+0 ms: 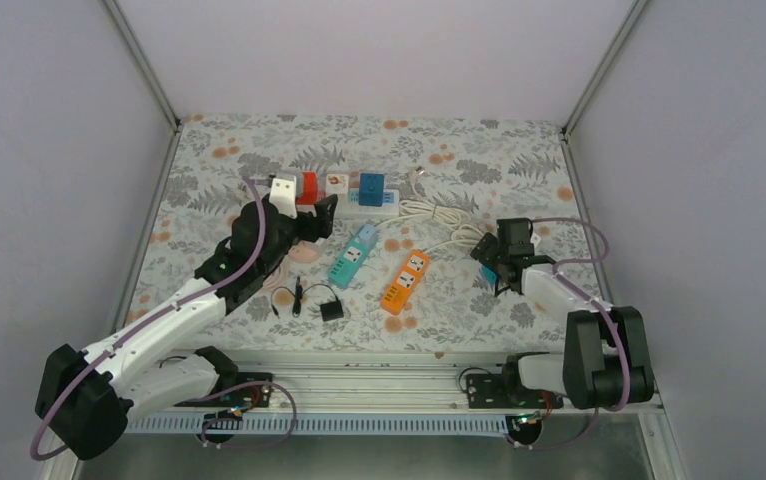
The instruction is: Insert the plug
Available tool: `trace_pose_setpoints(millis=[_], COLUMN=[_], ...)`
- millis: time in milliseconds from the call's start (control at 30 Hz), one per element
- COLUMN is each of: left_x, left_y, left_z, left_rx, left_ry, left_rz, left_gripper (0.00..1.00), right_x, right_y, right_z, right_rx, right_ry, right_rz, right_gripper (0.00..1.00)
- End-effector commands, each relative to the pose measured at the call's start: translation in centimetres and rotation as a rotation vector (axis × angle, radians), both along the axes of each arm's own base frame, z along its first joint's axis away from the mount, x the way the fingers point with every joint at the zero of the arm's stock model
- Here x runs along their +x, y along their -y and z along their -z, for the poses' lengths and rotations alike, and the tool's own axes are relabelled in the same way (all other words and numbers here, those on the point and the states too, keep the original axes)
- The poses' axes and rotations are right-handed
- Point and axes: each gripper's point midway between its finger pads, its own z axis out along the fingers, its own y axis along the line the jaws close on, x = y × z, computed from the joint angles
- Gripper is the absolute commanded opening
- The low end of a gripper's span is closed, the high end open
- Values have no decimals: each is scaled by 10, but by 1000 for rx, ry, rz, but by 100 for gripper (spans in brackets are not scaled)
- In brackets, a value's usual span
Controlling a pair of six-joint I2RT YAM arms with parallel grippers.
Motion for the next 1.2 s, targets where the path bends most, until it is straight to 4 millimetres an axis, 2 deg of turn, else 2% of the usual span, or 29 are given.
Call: trace_pose_setpoints(millis=[0, 133, 267, 467, 633, 700, 800, 900, 1000, 1167], left_x=[0, 0, 0, 1, 1, 1, 1, 0, 0, 0], left_y=[2, 4, 5, 5, 4, 3, 5, 5, 4, 4], left_z=[1, 5, 6, 8, 9, 9, 9, 9, 9, 12], left_rx=[-24, -27, -29, -29, -25, -29, -31, -27, -30, -32], left_ry=[-7, -20, -27, -31, -35, -36, -37, -39, -37, -44], left_rz=[11, 19, 29, 26, 21, 19, 27, 28, 25, 27], left_gripper=[89, 89, 89, 89, 89, 88, 89, 89, 89, 88], right_x=[1, 3, -3, -18, -29, -26, -18, -19, -24, -29], right_y=[-2, 2, -7, -40, -68, -64, -42, -33, -42, -60], right_z=[8, 12, 18, 18, 2, -7, -13, -3, 9, 10], right_rx=[8, -29, 4, 104, 197, 177, 38, -46, -42, -26], right_ry=[-20, -47, -66, -72, -46, -8, 2, -84, -124, -119], right_rz=[-38, -39, -76, -155, -179, -167, -132, -133, -166, -223], right_gripper=[100, 100, 100, 95, 94, 94, 94, 94, 94, 94])
